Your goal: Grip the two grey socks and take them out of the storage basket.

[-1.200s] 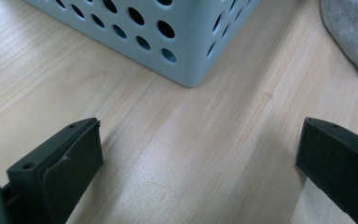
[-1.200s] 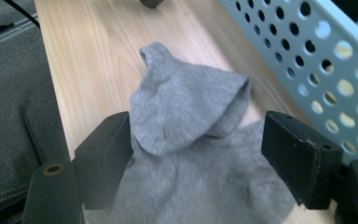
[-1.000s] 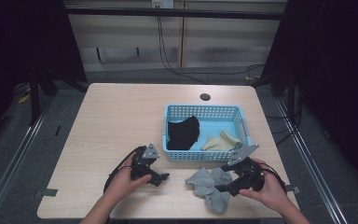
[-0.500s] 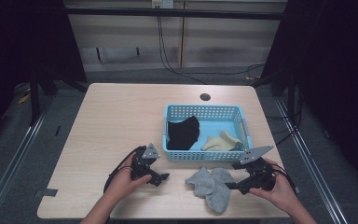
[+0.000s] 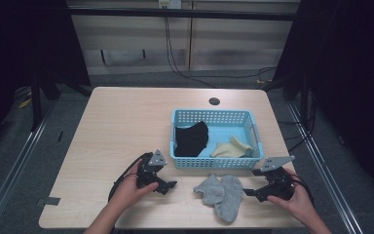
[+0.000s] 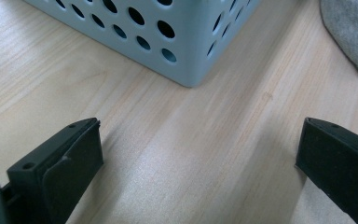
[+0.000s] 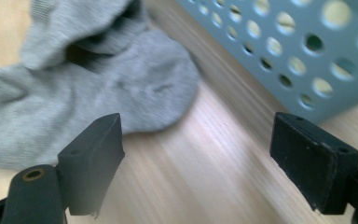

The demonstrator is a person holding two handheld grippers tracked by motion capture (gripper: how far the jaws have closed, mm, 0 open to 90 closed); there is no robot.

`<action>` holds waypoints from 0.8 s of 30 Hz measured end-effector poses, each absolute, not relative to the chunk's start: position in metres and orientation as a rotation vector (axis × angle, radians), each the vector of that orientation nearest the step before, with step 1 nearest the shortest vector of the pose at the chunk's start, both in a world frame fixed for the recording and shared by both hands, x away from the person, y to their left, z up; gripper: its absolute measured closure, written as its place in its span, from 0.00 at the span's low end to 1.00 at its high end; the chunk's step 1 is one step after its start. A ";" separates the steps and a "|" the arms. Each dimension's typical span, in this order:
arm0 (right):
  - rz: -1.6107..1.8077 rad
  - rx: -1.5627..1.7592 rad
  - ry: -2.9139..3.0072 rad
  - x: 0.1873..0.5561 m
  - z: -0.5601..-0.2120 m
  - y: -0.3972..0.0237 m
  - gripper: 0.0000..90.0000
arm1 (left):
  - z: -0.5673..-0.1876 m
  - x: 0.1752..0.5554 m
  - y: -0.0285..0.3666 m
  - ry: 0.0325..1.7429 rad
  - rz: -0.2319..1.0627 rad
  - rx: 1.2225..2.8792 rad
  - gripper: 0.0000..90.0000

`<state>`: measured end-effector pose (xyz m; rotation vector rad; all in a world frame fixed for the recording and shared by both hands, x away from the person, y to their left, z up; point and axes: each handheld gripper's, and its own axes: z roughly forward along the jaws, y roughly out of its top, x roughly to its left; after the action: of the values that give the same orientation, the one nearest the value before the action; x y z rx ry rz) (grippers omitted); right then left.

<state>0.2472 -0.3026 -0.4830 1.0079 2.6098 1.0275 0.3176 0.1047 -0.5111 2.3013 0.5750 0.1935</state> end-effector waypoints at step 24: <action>1.063 1.059 2.437 0.248 -0.511 -0.316 0.14 | -0.511 0.318 0.105 0.574 0.195 2.304 0.00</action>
<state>0.2476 -0.3161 -0.5109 1.0595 2.4373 1.0628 0.3175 0.1050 -0.5109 2.3043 0.5739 0.1952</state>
